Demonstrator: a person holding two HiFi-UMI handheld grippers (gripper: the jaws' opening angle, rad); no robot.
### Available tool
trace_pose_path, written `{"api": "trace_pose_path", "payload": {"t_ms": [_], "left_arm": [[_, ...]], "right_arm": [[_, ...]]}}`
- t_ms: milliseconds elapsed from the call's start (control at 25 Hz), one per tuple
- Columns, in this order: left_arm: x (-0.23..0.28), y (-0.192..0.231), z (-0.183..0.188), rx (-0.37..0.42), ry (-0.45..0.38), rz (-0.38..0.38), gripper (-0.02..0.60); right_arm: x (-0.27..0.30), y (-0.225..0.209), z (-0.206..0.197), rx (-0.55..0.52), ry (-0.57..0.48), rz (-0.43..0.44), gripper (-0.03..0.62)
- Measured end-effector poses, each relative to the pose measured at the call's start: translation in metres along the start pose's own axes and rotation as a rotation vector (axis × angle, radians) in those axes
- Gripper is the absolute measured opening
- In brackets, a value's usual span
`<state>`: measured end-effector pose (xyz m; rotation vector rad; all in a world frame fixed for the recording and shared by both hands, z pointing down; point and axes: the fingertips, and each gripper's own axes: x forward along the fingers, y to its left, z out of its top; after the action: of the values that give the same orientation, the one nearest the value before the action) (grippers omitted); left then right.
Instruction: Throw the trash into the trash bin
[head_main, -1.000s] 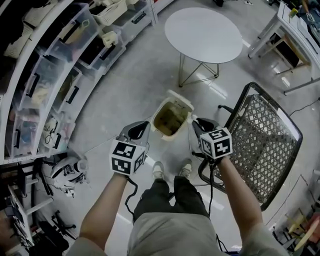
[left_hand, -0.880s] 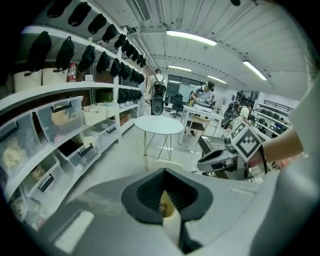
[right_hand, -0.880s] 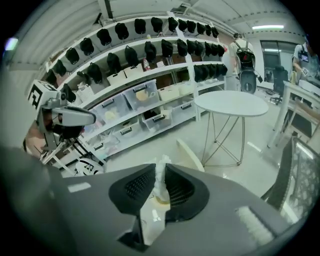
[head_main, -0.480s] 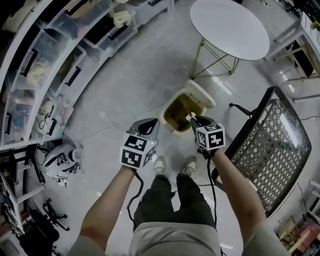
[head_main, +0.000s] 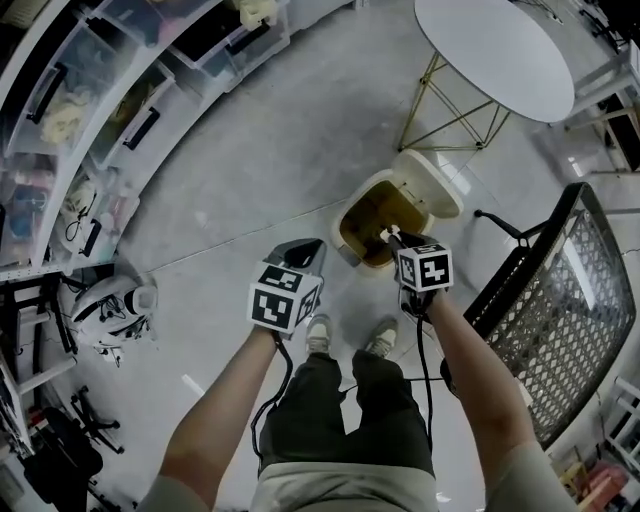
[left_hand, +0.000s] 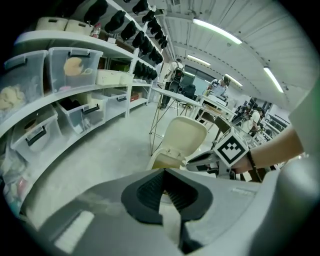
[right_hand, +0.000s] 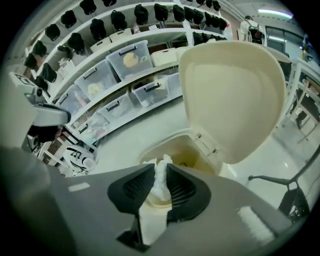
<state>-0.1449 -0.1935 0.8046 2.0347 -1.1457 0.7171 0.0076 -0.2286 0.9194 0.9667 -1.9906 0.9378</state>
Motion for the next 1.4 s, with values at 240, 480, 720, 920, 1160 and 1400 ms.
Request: {"api": "trace_pose_path", "payload": {"t_ms": [240,480,720,920,1160,1400], "left_arm": [[0.003,0.005,-0.008,0.003,0.002,-0.013,0.002],[-0.015,-0.001,0.003,0.036,0.005,-0.027,0.002],[-0.049,-0.011,0.036,0.085,-0.023,-0.028,0.002],[-0.093,-0.025,0.069,0.103,-0.056,-0.034,0.002],[-0.151,-0.046,0.121,0.14,-0.121,-0.03,0.002],[-0.211,-0.081,0.178,0.217,-0.219,-0.033,0.002]], "right_arm": [[0.009,-0.009,-0.001,0.02,-0.012,-0.033,0.181],[-0.023,0.0,0.009,0.043,-0.054,-0.031,0.193],[-0.09,0.021,0.039,0.055,-0.163,-0.015,0.196],[-0.164,0.055,0.07,-0.006,-0.243,-0.008,0.218],[-0.27,0.098,0.117,-0.071,-0.401,-0.031,0.235],[-0.366,0.144,0.15,-0.154,-0.532,-0.028,0.247]]}}
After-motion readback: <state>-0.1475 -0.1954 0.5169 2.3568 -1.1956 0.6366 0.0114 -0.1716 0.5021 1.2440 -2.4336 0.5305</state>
